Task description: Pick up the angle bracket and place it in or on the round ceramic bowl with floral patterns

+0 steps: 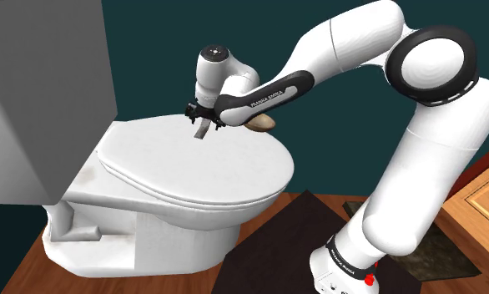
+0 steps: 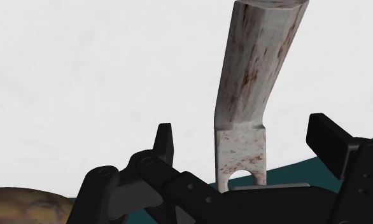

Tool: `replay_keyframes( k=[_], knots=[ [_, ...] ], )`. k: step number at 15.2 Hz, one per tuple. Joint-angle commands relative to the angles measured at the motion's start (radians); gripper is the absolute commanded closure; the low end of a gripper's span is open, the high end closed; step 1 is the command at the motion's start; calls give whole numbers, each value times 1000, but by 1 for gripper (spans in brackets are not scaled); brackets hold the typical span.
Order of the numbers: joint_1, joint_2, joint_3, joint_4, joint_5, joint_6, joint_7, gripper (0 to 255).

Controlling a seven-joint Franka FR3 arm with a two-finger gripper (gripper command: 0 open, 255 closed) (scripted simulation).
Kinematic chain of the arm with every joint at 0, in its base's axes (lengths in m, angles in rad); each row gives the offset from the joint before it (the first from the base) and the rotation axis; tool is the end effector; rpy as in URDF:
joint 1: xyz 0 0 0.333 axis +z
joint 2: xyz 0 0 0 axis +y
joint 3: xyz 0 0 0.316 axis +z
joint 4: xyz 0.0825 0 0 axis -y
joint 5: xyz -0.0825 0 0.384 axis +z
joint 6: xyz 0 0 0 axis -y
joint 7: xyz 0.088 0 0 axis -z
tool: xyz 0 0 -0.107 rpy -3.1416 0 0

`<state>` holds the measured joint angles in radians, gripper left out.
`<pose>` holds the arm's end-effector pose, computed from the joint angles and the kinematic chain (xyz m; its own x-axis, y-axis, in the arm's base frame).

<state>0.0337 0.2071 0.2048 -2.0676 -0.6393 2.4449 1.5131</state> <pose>0.5808 0.1371 0.3517 0.6070 -0.6707 0.4262 -0.7237 -0.6881 -0.0522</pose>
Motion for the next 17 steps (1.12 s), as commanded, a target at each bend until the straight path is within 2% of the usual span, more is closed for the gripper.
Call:
replay_keyframes(
  k=[1, 7, 8, 17],
  knots=[
    [-2, 6, -2, 3, -3, 4, 0, 0],
    [-1, 6, -2, 3, -3, 4, 0, 0],
    [-1, 6, -2, 3, -3, 4, 0, 255],
    [-1, 6, -2, 3, -3, 4, 0, 255]
  ],
)
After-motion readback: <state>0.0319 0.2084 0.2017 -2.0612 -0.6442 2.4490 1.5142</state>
